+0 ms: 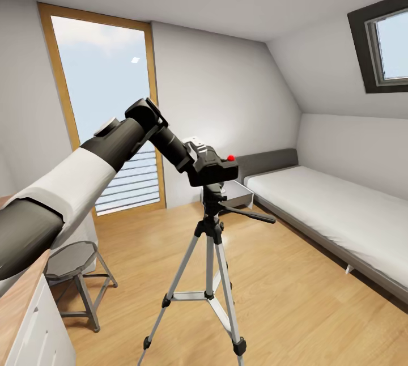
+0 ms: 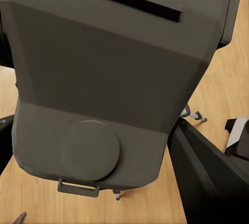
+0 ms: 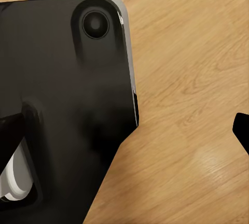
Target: Attach the digital camera to the camera tripod in the bedroom.
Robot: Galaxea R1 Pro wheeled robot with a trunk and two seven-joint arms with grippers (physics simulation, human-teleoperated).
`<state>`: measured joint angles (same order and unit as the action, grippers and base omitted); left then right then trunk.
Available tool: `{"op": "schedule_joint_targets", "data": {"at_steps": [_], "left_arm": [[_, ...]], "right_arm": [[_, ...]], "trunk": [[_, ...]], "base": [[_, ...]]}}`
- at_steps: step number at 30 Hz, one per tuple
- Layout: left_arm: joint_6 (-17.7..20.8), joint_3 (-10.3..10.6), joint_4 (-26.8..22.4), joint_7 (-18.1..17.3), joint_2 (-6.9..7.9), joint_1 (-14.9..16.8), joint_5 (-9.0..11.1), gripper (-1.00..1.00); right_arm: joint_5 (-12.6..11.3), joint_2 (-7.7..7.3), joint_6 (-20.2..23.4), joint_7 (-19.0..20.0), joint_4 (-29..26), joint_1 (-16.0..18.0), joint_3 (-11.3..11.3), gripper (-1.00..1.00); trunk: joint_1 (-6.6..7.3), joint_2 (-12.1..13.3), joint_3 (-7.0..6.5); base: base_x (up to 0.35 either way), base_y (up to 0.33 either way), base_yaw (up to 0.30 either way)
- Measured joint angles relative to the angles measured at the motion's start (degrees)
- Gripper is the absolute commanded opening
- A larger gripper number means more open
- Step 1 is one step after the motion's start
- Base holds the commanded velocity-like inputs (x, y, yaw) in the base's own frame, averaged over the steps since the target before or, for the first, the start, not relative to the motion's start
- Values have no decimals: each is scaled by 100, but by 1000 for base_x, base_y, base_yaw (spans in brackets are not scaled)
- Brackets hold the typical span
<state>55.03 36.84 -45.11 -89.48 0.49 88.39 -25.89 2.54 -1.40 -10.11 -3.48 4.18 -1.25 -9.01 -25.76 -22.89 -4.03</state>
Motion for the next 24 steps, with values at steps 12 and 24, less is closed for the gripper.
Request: {"op": "schedule_joint_targets", "data": {"at_steps": [12,24], "left_arm": [[0,-6,-5,0,9,1,4,-100],[0,-9,-8,0,2,1,4,-100]], "right_arm": [[0,0,0,0,0,-3,0,100],[0,0,0,0,0,0,0,100]], "trunk": [[1,-1,0],[0,0,0]], "base": [[39,4,0],[130,2,0]]}}
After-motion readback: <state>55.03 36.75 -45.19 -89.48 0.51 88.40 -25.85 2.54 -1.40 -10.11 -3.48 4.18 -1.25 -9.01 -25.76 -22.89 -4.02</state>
